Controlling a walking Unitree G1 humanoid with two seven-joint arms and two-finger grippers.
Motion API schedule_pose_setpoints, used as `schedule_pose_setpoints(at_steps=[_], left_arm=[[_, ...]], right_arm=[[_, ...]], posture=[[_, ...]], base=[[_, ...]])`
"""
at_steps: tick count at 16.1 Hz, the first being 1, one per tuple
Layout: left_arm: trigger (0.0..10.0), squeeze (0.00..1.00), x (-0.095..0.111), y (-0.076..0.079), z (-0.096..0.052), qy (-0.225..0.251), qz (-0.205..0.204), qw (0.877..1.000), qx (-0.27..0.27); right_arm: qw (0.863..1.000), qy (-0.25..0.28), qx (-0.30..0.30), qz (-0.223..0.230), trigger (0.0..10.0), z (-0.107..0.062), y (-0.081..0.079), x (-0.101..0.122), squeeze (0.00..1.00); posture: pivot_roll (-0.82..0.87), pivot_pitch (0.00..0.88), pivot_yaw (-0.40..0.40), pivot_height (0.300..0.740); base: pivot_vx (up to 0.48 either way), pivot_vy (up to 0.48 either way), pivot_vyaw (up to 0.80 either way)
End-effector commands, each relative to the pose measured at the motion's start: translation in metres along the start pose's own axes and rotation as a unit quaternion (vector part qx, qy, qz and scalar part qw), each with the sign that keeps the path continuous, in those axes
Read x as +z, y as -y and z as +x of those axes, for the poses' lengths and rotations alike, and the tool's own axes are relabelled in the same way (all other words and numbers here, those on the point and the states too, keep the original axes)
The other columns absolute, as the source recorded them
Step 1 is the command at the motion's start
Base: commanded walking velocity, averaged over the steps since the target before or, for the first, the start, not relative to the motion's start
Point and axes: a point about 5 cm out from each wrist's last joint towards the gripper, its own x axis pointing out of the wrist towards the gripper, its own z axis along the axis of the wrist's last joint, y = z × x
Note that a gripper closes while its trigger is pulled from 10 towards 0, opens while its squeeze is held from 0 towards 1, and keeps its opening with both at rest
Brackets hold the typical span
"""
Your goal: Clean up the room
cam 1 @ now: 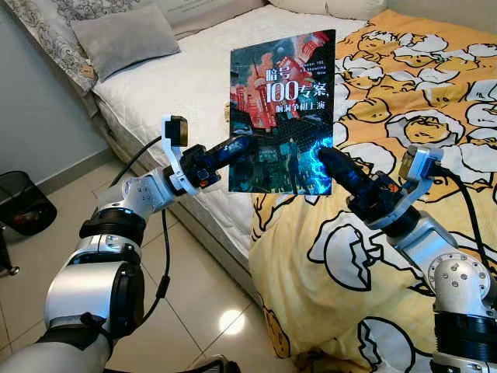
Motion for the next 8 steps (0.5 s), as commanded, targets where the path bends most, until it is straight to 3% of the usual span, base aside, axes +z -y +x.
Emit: schedule_pose_setpoints(at_steps=[1, 7, 8], left_arm=[[0.0, 0.0, 0.0065, 0.0039, -0.002, -0.009, 0.014, 1.0, -0.005], [0.0, 0.0, 0.0069, 0.0058, -0.0013, -0.024, 0.016, 0.999, -0.015], [0.0, 0.0, 0.0066, 0.0062, -0.0008, -0.028, 0.018, 0.999, -0.018]], right_arm=[[0.999, 0.006, 0.031, -0.004, 10.0, 0.0079, -0.008, 0.0032, 0.0], [0.999, -0.004, 0.036, -0.002, 10.0, 0.0098, -0.0096, -0.0006, 0.0], [0.999, -0.006, 0.038, 0.002, 10.0, 0.0106, -0.0104, -0.002, 0.09]], posture=[[-0.1, 0.0, 0.162, 0.74], [-0.1, 0.0, 0.163, 0.74], [-0.1, 0.0, 0.162, 0.74]], base=[[0.0, 0.0, 0.0], [0.0, 0.0, 0.0], [0.0, 0.0, 0.0]])
